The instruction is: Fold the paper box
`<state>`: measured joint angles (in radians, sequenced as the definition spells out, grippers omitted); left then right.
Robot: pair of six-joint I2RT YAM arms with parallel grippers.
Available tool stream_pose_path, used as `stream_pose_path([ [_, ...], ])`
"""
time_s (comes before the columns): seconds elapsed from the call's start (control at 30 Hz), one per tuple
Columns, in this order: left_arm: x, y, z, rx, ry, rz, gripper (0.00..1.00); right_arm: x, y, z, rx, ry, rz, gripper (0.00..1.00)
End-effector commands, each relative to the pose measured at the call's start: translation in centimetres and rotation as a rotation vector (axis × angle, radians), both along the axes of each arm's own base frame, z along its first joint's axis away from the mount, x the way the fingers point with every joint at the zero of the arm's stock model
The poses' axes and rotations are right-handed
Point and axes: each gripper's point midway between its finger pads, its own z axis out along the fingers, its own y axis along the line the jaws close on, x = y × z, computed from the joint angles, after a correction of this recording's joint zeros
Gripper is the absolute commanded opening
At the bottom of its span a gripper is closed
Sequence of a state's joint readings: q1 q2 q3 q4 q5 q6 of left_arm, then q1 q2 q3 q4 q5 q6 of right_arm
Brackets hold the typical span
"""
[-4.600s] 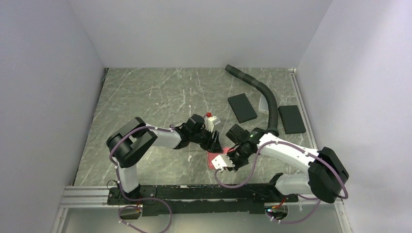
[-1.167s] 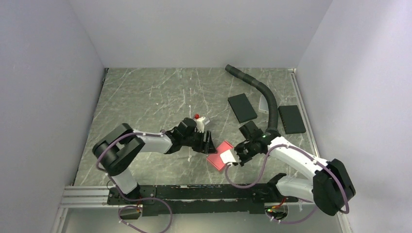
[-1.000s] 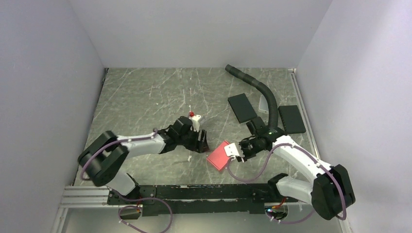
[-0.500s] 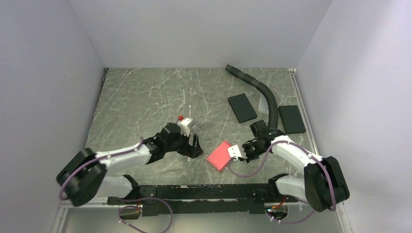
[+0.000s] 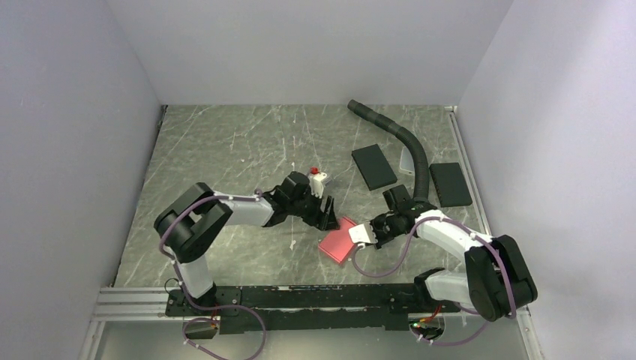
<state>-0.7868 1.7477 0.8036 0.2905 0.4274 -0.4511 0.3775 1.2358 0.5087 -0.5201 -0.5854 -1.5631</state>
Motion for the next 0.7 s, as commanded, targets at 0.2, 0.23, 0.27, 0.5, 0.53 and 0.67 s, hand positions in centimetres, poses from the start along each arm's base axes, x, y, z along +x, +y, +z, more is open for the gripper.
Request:
stream_pose_path([
  [0.2,-3.9,-1.9,-4.1,-0.042,0.201,-0.175,0.57,3.4,3.9,1.4,0.152,-0.191,-0.129,0.00],
  [0.23,-4.1,-2.0,-4.3,-0.049,0.210,-0.169,0.57,3.7,4.3,1.7,0.166,-0.194,-0.145,0.00],
  [0.27,-4.2,-2.1,-4.5,-0.055,0.218,-0.159,0.56,3.7,4.4,1.7,0.169,-0.188,-0.162,0.00],
  [0.5,-2.9,-0.8,-4.9,-0.036,0.209,-0.014,0.61,2.2,3.2,0.3,0.041,-0.087,-0.118,0.01],
  [0.53,-2.4,-0.4,-4.6,-0.032,0.198,0.009,0.62,1.7,2.7,0.4,0.022,-0.071,-0.086,0.02],
  [0.67,-0.2,1.1,-2.6,-0.011,0.129,0.100,0.68,-1.5,0.4,1.2,-0.055,-0.005,0.031,0.04],
])
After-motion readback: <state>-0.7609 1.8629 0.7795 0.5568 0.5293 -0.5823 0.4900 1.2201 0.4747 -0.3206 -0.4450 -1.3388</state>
